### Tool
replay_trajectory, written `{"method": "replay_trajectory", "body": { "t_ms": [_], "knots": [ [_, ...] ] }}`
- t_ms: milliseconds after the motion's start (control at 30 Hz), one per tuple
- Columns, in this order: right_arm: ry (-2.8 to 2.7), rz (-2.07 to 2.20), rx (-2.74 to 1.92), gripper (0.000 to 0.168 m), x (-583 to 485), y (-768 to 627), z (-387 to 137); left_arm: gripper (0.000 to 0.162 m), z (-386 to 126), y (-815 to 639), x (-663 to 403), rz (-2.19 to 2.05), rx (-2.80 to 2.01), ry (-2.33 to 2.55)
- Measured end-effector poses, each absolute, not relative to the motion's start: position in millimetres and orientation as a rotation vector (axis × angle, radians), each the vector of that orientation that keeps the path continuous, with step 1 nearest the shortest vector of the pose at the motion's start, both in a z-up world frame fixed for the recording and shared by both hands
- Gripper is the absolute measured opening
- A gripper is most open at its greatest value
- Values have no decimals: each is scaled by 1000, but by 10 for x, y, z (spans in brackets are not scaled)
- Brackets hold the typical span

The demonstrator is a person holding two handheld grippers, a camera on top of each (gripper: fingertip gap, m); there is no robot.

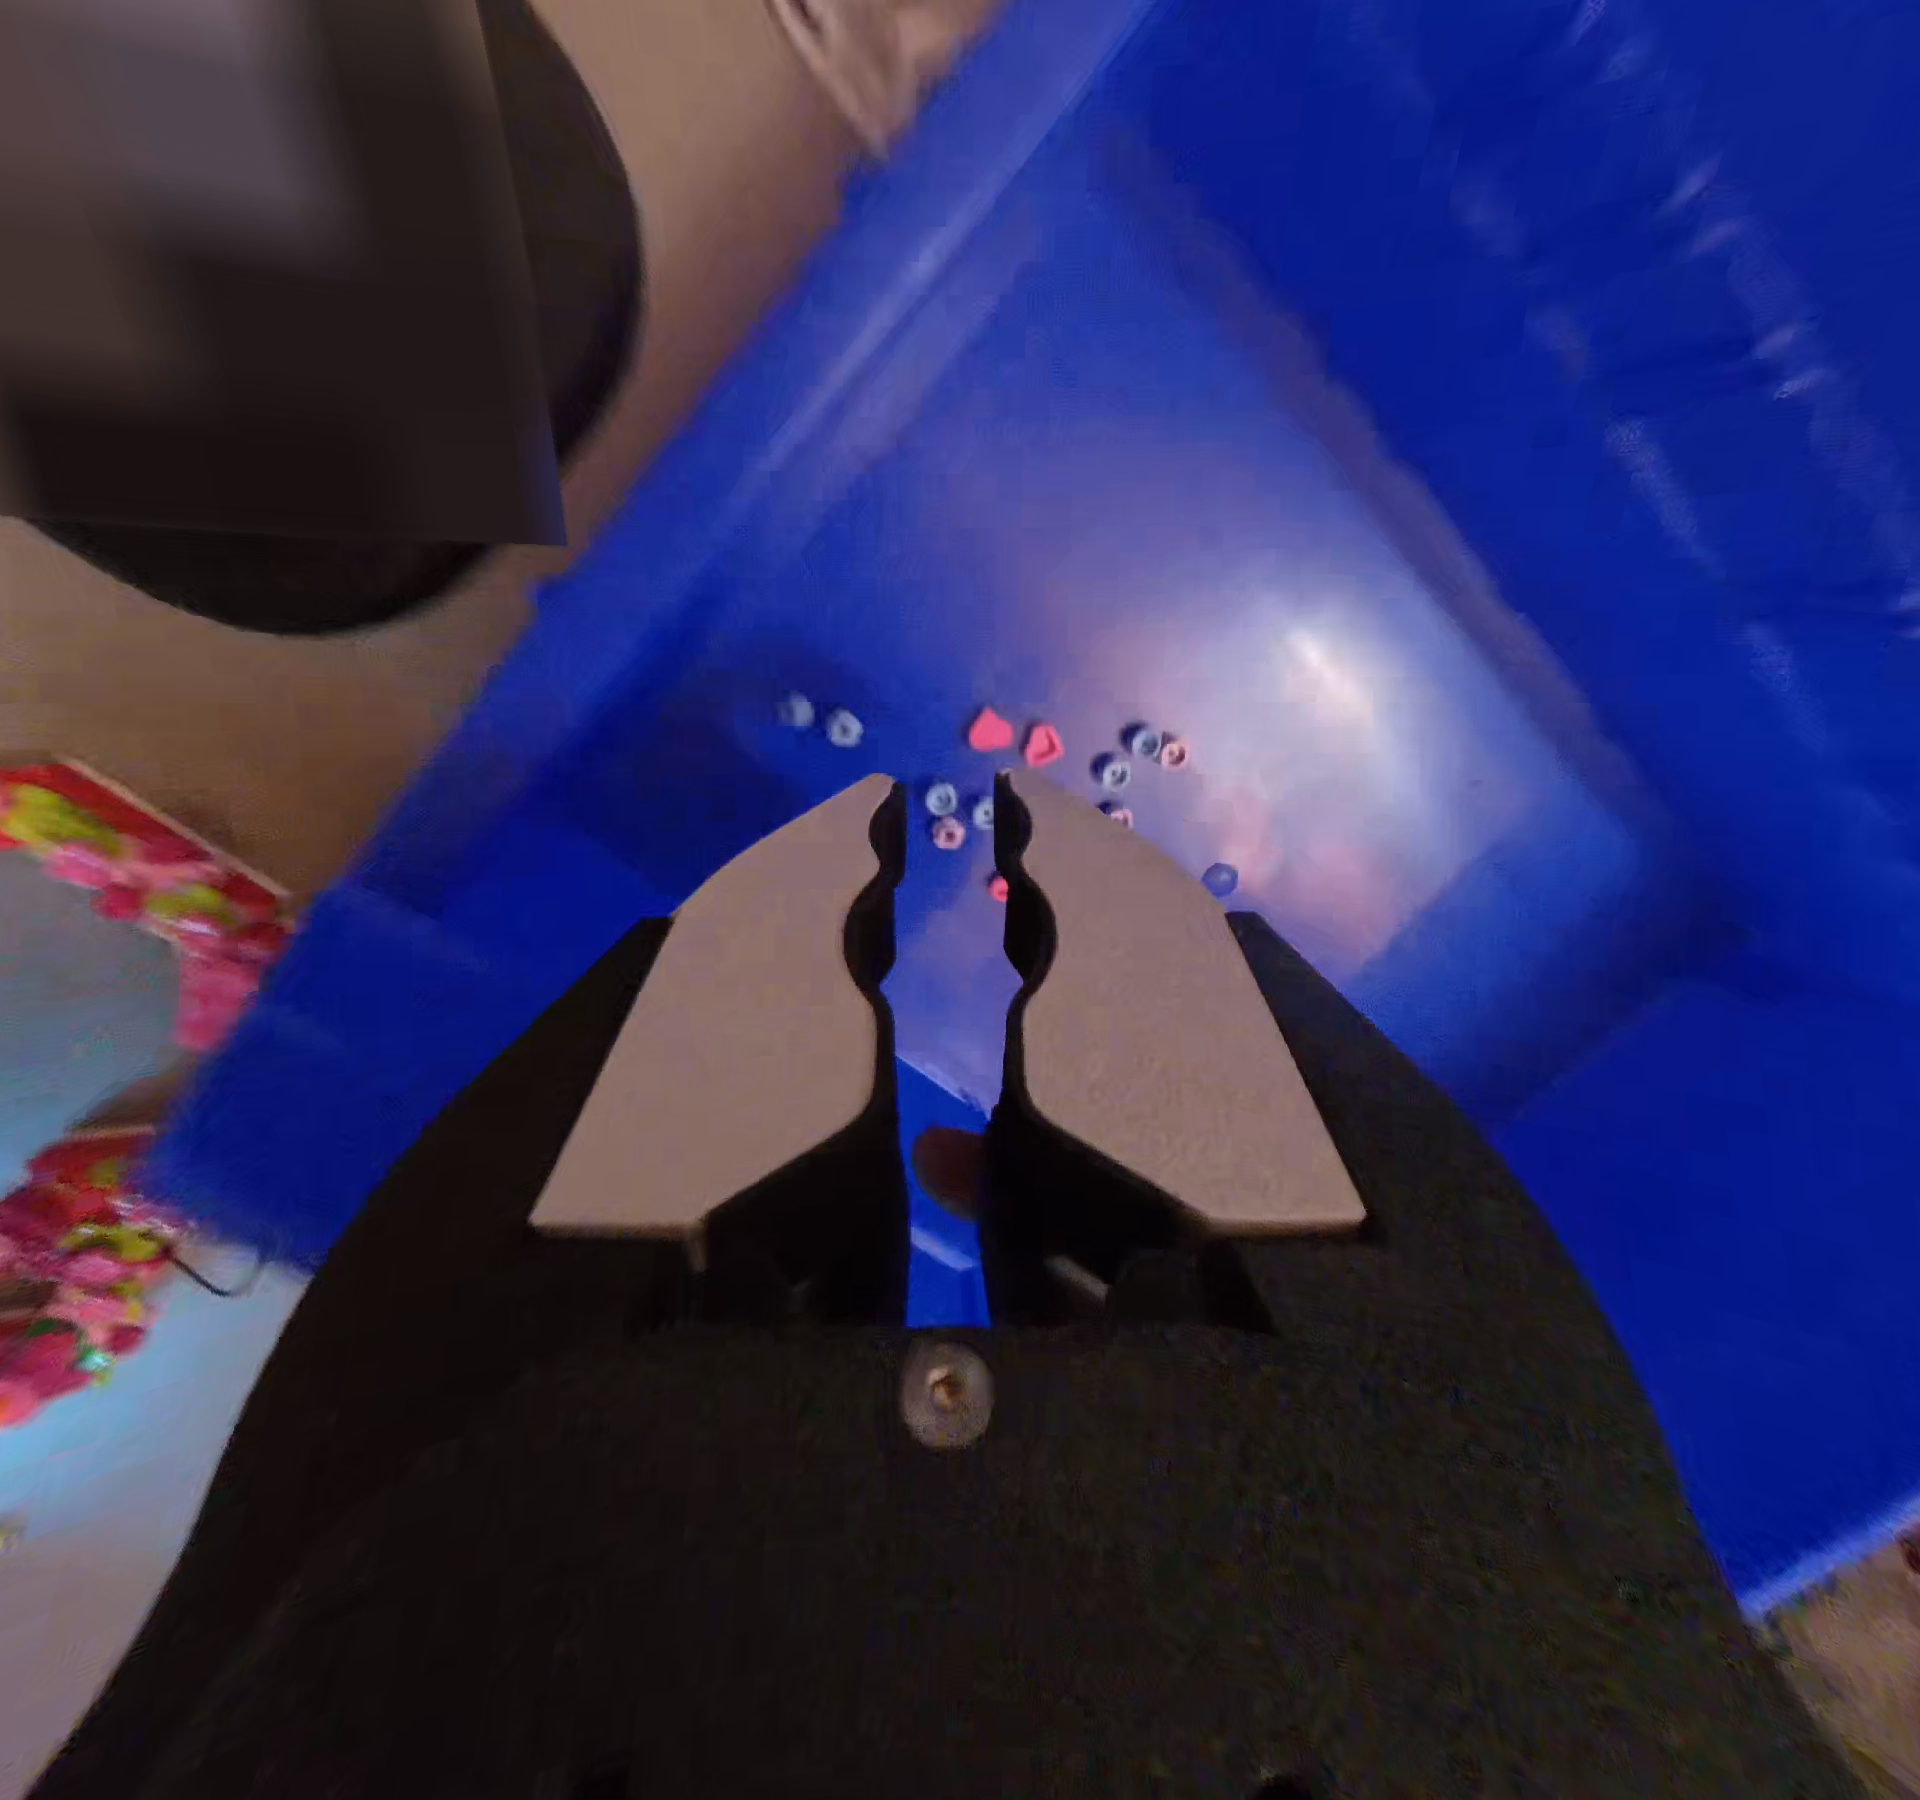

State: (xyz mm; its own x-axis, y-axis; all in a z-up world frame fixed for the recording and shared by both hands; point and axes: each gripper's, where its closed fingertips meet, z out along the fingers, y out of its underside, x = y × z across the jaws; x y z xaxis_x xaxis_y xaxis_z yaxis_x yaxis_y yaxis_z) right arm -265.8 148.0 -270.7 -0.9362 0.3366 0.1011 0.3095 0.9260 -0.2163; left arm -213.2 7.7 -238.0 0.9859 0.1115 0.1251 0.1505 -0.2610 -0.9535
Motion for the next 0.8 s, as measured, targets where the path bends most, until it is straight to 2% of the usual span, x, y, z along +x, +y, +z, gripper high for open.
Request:
{"method": "replay_trajectory", "body": {
  "t_ms": [200,467,533,800],
  "knots": [
    [-3019,207,-474,13,-2758,1542,-3076,0,-2390,73,-2129,-48,-1843,-188],
    [-3026,184,-456,10,-2791,1535,-3085,0,-2405,68,-2129,-57,-1839,-190],
    [-3028,179,-439,0,-2807,1541,-3088,0,-2406,65,-2129,-55,-1840,-189],
    [-3021,153,-409,0,-2837,1564,-3024,0,-2412,59,-2123,-55,-1841,-189]
  ]
}}
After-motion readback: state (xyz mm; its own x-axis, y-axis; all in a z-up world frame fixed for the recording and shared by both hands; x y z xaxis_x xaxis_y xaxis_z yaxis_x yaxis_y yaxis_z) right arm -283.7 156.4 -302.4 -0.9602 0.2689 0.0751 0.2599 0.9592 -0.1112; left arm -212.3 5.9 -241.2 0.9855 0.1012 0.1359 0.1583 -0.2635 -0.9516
